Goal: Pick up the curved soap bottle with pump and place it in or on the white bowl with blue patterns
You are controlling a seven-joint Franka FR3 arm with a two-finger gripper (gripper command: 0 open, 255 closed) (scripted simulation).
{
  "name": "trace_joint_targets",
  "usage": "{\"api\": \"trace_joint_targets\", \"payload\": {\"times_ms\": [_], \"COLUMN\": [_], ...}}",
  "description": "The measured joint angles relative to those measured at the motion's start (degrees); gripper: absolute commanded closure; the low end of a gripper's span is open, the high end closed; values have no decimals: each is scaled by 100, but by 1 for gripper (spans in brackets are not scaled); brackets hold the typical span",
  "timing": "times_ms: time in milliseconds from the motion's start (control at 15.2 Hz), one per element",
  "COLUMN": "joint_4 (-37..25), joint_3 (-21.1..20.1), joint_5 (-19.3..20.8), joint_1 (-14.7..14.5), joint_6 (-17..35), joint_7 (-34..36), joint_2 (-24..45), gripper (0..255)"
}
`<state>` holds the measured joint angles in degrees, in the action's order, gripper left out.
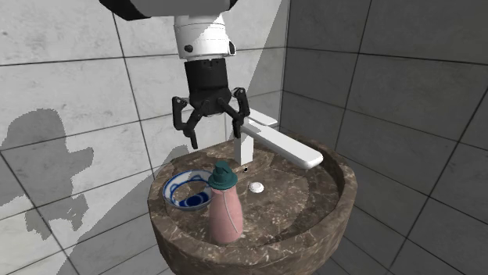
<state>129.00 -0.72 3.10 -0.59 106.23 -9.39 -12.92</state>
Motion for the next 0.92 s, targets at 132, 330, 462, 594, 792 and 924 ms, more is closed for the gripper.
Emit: {"api": "trace_joint_targets", "payload": {"times_ms": [132, 330, 462, 594, 792, 924], "joint_4": [-62, -281, -564, -689, -608, -549], "joint_3": [-8, -15, -30, -36, -43, -33], "joint_5": [43, 115, 165, 217, 242, 259], "joint_1": [-19, -35, -52, -57, -65, -54], "joint_6": [243, 449, 565, 711, 920, 1080], "joint_7": [-108, -286, -387, -479, -488, -491], "joint_2": [417, 1008, 1516, 1883, 2048, 2152], "gripper": [0, 0, 0, 0, 0, 0]}}
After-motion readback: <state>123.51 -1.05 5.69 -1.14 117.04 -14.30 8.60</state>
